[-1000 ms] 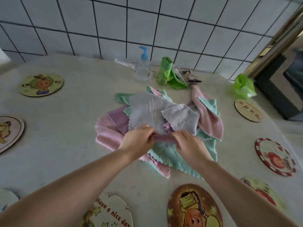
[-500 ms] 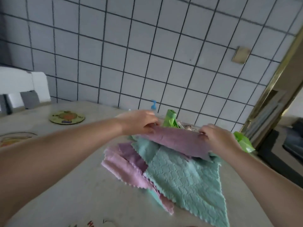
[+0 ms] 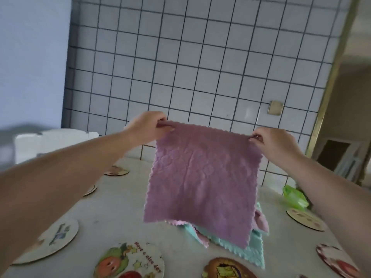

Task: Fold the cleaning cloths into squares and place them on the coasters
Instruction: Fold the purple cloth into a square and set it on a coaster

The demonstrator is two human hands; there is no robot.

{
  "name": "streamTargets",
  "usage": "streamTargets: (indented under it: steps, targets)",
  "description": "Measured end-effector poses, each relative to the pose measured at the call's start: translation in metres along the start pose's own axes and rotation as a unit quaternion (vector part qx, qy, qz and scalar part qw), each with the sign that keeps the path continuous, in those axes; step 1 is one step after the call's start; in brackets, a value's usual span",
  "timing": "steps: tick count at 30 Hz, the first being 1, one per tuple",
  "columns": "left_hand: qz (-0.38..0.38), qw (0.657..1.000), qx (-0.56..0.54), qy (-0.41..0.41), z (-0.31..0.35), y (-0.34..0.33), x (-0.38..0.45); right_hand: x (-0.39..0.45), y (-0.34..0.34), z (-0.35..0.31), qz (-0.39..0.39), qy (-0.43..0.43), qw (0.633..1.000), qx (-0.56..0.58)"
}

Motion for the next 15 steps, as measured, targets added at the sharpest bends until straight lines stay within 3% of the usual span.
streamTargets:
  steps: [7, 10, 13, 15]
  targets:
    - [-0.049, 0.991, -0.078, 0.098, -0.021, -0.012, -0.015, -0.017, -0.033, 0.003, -0.034, -0.050, 0.992, 0.114]
    - [-0.034, 0.977, -0.084, 0.191, -0.059, 0.017, -0.086, -0.033, -0.068, -0.064, -0.068, -0.025, 0.972, 0.222]
    - [0.019, 0.960, -0.186, 0.209, -0.068, 0.022, -0.095, -0.027, -0.076, -0.072, -0.029, -0.057, 0.937, 0.343]
    - [0.073, 0.929, -0.290, 0.219, -0.067, 0.029, -0.097, -0.025, -0.070, -0.069, 0.016, -0.073, 0.898, 0.434]
Point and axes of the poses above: each hand's wrist, its own x-axis towards the middle knuckle, its own y-axis out of the back of the hand, z = x × y, the point moved 4 cm from there along x, towards the middle knuckle, and after that the axes turned 7 degrees about -z, right-handed, at the moved point
